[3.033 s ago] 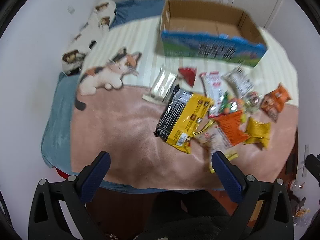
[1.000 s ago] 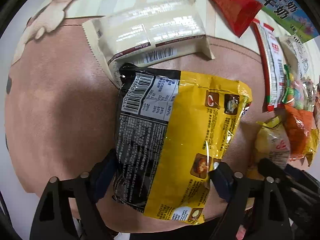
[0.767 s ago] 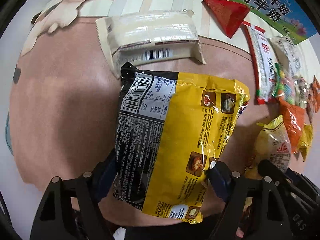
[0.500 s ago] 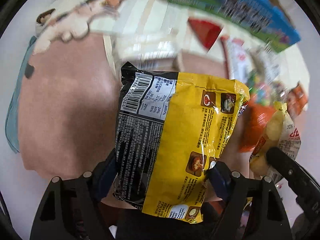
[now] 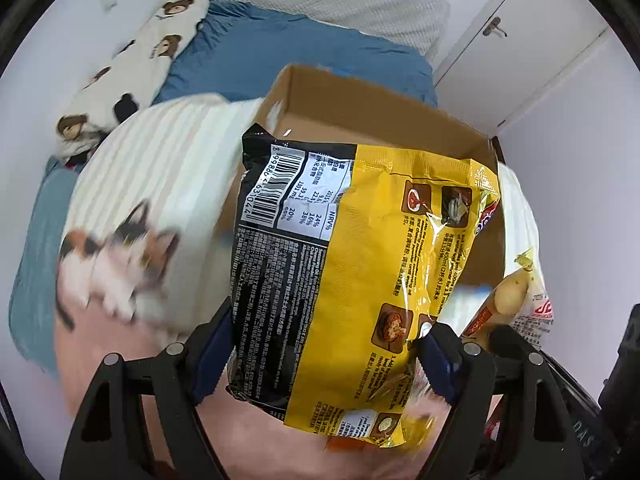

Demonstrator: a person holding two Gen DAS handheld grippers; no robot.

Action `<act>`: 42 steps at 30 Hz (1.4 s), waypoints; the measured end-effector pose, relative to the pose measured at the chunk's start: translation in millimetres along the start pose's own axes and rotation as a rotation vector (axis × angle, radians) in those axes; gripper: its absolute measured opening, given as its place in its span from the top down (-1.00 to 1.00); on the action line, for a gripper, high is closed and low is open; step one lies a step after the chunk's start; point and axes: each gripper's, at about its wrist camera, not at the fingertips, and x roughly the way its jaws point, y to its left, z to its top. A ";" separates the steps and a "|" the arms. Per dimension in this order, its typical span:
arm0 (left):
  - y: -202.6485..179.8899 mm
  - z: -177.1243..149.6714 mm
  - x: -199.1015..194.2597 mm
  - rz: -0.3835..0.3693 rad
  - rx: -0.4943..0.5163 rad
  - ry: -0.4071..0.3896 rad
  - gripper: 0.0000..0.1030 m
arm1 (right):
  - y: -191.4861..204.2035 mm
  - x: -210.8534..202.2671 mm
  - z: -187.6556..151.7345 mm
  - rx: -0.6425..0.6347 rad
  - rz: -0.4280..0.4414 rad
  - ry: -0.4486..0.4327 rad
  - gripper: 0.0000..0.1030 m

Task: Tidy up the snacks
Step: 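Carry both bags into the cardboard box and open both tools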

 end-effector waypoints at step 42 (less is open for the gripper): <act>-39.3 142.8 127.9 0.038 0.056 0.111 -0.94 | -41.6 187.4 132.6 -0.112 -0.302 0.203 -0.91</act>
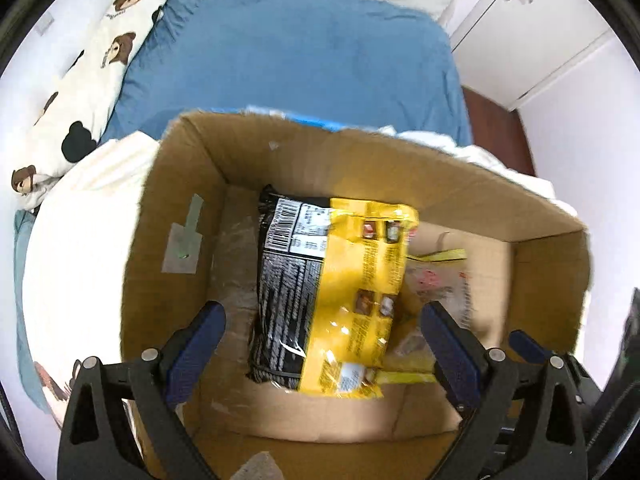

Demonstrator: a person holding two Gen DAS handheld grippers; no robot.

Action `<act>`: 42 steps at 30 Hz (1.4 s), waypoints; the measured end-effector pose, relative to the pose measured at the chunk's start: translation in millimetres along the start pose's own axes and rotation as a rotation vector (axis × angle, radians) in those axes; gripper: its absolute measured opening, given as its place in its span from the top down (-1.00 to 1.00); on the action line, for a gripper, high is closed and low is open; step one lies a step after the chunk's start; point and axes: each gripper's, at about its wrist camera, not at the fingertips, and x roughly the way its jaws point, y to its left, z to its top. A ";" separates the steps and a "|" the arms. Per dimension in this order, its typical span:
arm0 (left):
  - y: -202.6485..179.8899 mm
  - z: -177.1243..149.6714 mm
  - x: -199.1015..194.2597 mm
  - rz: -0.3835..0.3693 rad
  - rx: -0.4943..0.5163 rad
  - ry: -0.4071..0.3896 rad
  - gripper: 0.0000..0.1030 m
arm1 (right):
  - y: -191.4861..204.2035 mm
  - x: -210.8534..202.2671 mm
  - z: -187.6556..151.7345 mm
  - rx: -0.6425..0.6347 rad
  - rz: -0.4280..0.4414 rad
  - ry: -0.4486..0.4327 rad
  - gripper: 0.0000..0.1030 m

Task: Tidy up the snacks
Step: 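Carry both bags into the cardboard box and open both tools, then grasp the white wafer bag with the left tool while the right tool grasps the white mitz bag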

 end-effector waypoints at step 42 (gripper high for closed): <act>141.0 -236.9 -69.4 0.082 -0.143 -0.080 -0.94 | 18.0 -78.9 -235.8 0.149 0.110 -0.067 -0.92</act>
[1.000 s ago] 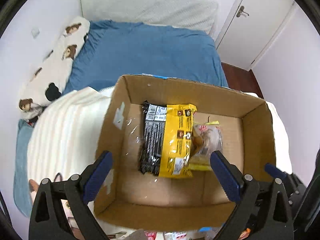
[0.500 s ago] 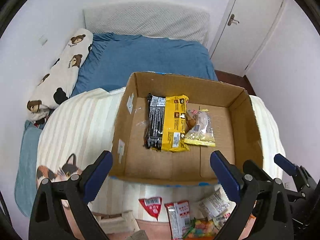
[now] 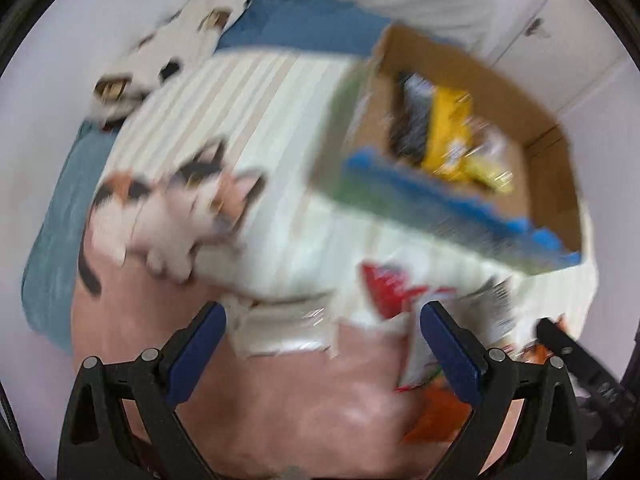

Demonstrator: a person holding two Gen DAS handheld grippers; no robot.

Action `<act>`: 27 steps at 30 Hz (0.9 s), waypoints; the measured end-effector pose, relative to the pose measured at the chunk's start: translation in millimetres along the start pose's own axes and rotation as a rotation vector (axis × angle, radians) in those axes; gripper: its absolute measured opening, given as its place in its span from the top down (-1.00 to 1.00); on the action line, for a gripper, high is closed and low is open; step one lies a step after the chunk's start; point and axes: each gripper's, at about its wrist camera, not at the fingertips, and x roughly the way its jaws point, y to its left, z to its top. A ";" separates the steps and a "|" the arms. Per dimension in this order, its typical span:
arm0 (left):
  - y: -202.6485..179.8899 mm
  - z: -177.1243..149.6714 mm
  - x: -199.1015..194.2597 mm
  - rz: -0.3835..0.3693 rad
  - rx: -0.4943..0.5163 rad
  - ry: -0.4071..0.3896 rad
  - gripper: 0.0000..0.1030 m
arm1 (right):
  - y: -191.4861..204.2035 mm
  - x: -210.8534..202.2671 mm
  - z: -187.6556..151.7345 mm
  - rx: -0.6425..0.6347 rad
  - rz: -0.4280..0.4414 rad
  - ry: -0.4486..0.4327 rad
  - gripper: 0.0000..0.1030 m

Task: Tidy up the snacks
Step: 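Grasp the white wafer bag with the left tool while the right tool grasps the white mitz bag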

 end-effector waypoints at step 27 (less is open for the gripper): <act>1.1 -6.6 121.8 0.038 0.133 0.236 -0.63 | -28.7 119.1 15.6 -0.195 -0.230 0.184 -0.33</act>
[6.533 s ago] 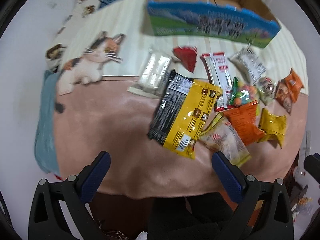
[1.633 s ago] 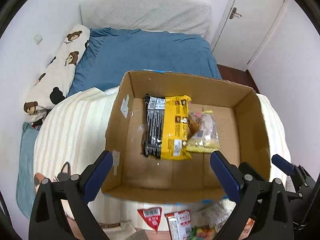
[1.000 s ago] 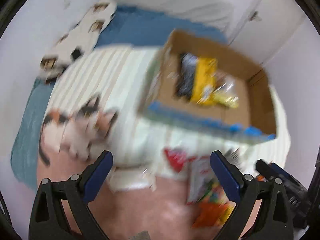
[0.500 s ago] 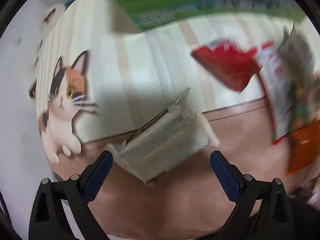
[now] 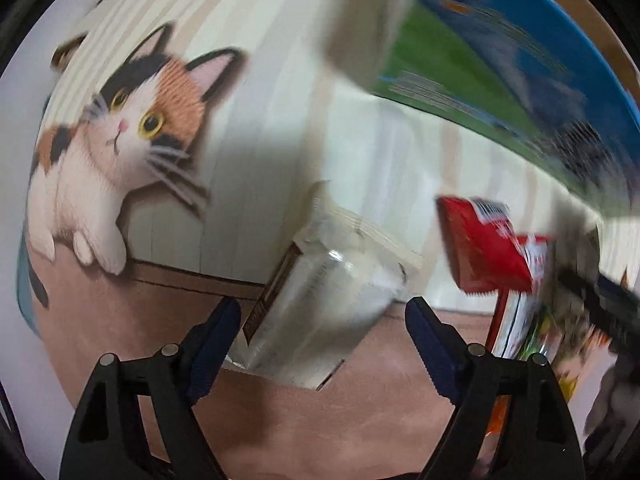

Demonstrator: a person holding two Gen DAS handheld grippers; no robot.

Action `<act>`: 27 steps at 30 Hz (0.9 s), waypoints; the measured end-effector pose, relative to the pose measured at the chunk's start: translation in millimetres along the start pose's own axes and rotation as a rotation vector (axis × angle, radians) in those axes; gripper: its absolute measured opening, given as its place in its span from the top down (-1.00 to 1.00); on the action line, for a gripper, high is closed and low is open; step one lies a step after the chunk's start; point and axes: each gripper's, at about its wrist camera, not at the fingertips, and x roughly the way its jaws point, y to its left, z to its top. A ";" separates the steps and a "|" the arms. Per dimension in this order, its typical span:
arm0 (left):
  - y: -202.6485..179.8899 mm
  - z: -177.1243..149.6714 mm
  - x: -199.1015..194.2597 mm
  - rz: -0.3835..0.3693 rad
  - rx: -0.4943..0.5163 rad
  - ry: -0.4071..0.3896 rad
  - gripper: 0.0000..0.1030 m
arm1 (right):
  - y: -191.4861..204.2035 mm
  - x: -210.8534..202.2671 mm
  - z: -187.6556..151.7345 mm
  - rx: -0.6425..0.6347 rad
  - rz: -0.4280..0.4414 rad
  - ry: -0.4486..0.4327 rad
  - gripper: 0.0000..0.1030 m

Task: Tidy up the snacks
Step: 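Grasp the white wafer bag with the left tool while the right tool grasps the white mitz bag, then lower both white bags into the box and open both tools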

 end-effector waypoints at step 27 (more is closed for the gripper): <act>-40.0 -47.1 42.8 0.081 -0.118 -0.021 -0.18 | -11.4 23.0 -28.3 0.157 0.083 0.049 -0.07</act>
